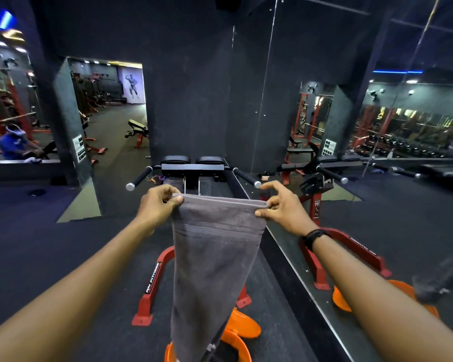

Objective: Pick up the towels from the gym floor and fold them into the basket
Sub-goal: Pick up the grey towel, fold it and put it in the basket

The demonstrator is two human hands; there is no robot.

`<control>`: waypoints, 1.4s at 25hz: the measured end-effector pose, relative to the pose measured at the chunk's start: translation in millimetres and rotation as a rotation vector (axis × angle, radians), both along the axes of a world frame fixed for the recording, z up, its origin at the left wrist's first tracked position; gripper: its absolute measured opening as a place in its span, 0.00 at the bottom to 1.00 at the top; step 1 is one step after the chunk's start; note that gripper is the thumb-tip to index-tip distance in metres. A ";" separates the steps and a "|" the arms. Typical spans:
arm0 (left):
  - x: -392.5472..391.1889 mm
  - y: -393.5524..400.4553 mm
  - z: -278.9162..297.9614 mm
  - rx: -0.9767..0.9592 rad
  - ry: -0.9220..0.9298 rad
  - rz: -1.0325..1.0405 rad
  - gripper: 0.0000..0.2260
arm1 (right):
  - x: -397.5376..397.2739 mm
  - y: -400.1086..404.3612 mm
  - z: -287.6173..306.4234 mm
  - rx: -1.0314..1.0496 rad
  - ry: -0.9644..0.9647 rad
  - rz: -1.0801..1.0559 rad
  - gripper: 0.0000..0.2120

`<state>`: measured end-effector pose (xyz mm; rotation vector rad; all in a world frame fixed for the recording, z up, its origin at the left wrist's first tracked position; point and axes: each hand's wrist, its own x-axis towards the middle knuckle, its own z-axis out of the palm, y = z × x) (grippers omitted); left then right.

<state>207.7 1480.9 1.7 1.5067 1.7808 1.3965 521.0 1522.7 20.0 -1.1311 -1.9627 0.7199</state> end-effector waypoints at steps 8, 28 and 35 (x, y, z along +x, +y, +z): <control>13.6 -2.1 70.8 0.017 -0.265 -0.398 0.06 | 8.0 3.3 67.4 -0.326 0.362 0.195 0.21; 18.7 -10.5 17.8 -0.564 -0.253 -0.407 0.31 | 30.7 8.9 -8.4 -0.680 0.157 0.110 0.19; 21.3 -1.1 45.8 -0.298 -0.514 -0.373 0.06 | 26.1 10.0 27.9 -0.659 0.501 0.184 0.17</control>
